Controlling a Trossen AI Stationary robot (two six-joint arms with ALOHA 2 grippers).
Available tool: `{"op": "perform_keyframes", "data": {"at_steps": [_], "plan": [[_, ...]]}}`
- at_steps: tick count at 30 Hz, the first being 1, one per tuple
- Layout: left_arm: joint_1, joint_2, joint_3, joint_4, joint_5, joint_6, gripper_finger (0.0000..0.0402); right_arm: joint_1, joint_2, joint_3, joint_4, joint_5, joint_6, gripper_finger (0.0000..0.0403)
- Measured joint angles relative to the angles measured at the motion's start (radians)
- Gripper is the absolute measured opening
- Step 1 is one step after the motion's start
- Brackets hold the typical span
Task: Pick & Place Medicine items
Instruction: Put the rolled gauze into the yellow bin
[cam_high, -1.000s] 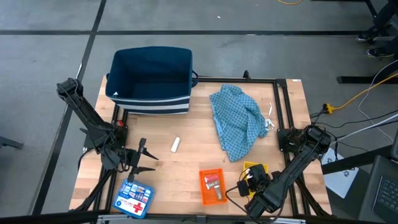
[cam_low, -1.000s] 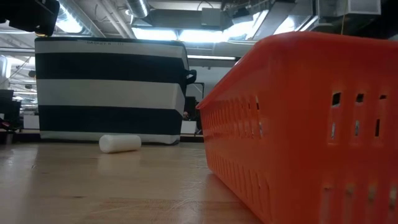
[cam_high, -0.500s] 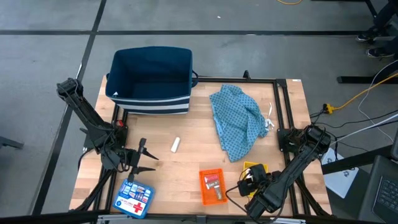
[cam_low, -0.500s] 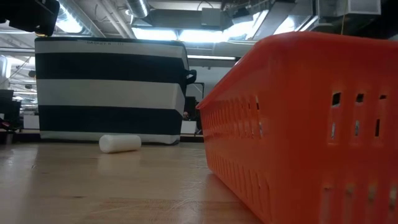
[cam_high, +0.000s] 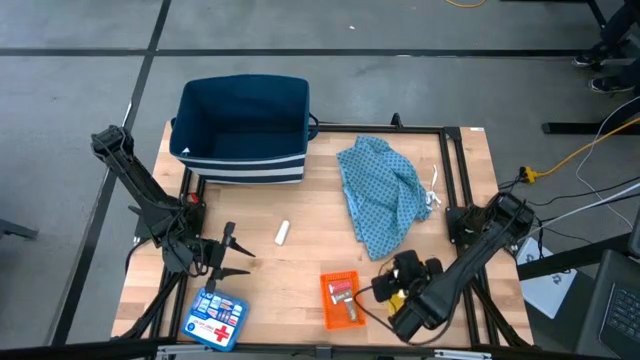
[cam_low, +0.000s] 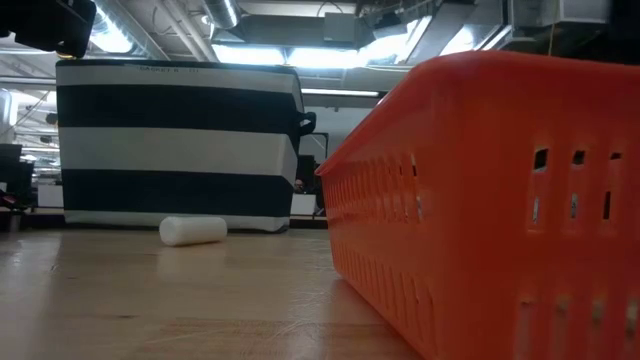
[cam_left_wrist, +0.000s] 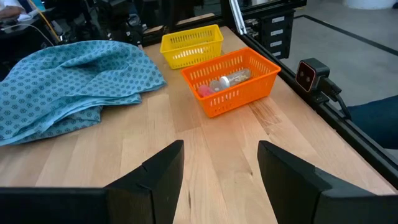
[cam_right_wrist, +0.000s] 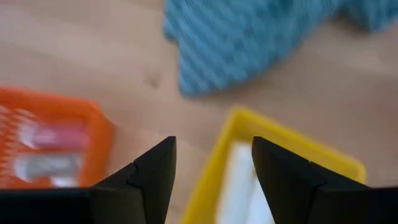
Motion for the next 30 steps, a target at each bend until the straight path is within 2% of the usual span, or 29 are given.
{"op": "perform_keyframes", "data": {"at_steps": [4,7,12,14,18,20,25,30], "plan": [[0.000,0.000,0.000,0.000,0.000,0.000,0.0200,-0.050,-0.042,0.000,0.016,0.082,-0.110,0.0210],[0.000,0.000,0.000,0.000,0.000,0.001,0.0200,-0.105,-0.053,0.000,0.094,0.147,-0.250,0.0210],[0.000,0.000,0.000,0.000,0.001,0.000,0.0200,-0.236,-0.052,0.000,0.376,0.181,-0.635,0.0210],[0.000,0.000,0.000,0.000,0.001,0.000,0.0200,-0.293,-0.051,0.000,0.503,0.170,-0.811,0.0210],[0.000,0.000,0.000,0.000,0.001,-0.004,0.0200,-0.400,-0.051,0.000,0.675,0.075,-1.118,0.0210],[0.000,0.000,0.000,0.000,0.002,-0.007,0.0200,-0.443,-0.049,0.000,0.715,0.039,-1.284,0.0210],[0.000,0.000,0.000,0.000,0.002,-0.016,0.0200,-0.513,-0.018,0.000,0.771,0.042,-1.700,0.0210],[0.000,0.000,0.000,-0.001,0.016,-0.023,0.0200,-0.561,0.035,0.000,0.906,0.012,-2.007,0.0210]]}}
